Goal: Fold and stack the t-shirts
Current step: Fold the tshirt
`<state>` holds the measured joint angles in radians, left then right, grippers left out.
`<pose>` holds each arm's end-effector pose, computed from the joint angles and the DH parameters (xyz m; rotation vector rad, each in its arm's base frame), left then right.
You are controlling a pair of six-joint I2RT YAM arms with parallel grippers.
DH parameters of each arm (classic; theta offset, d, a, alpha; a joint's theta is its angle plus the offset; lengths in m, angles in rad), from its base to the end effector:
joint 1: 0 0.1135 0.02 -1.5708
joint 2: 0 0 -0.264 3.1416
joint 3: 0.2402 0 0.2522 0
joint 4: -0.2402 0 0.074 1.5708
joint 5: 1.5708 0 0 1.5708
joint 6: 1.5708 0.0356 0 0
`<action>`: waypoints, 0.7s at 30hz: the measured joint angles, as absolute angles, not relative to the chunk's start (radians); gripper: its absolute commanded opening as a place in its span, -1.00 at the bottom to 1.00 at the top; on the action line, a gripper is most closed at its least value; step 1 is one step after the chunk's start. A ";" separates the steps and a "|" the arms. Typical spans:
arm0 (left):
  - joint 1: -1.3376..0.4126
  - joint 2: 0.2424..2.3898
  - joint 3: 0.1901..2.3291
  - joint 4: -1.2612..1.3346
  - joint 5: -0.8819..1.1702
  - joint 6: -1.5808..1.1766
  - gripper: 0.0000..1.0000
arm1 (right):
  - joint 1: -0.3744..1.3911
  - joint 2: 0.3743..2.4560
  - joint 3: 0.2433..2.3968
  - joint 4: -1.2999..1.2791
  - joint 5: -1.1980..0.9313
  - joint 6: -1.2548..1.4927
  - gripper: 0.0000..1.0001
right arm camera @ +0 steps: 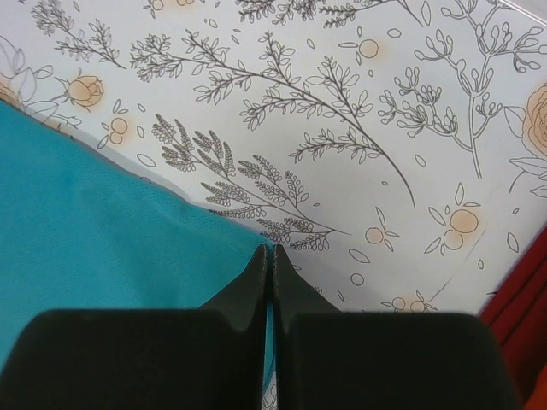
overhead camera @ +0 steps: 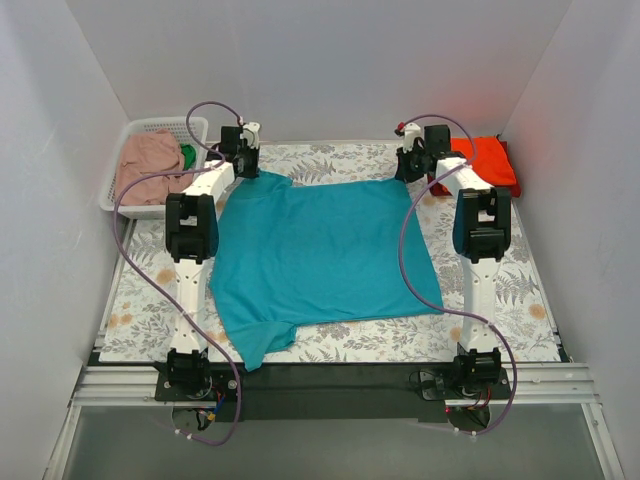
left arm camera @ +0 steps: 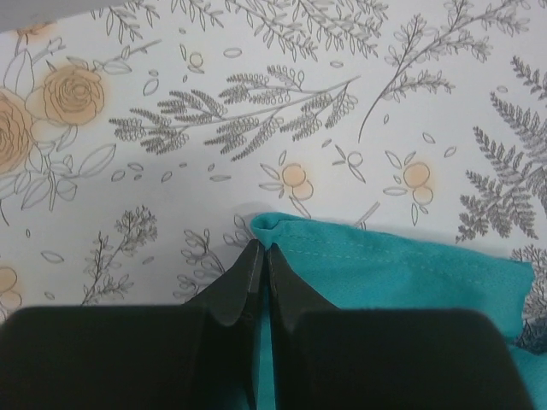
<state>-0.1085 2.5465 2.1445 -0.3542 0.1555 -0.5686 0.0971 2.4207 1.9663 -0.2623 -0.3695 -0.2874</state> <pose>0.5630 -0.0669 0.1460 -0.4633 2.3282 -0.5143 0.5418 0.0657 0.1637 -0.6153 2.1636 0.3201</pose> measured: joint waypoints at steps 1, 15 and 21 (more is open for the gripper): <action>-0.108 2.531 2.118 -0.345 0.156 -0.569 -1.00 | 0.097 2.414 1.963 -0.264 -0.371 -0.287 -0.97; -0.105 2.011 1.585 -0.175 0.214 -0.562 -1.00 | 0.080 2.245 1.817 -0.260 -0.455 -0.287 -0.97; -0.105 1.861 1.395 -0.178 0.225 -0.533 -1.00 | 0.067 2.160 1.718 -0.258 -0.485 -0.292 -0.97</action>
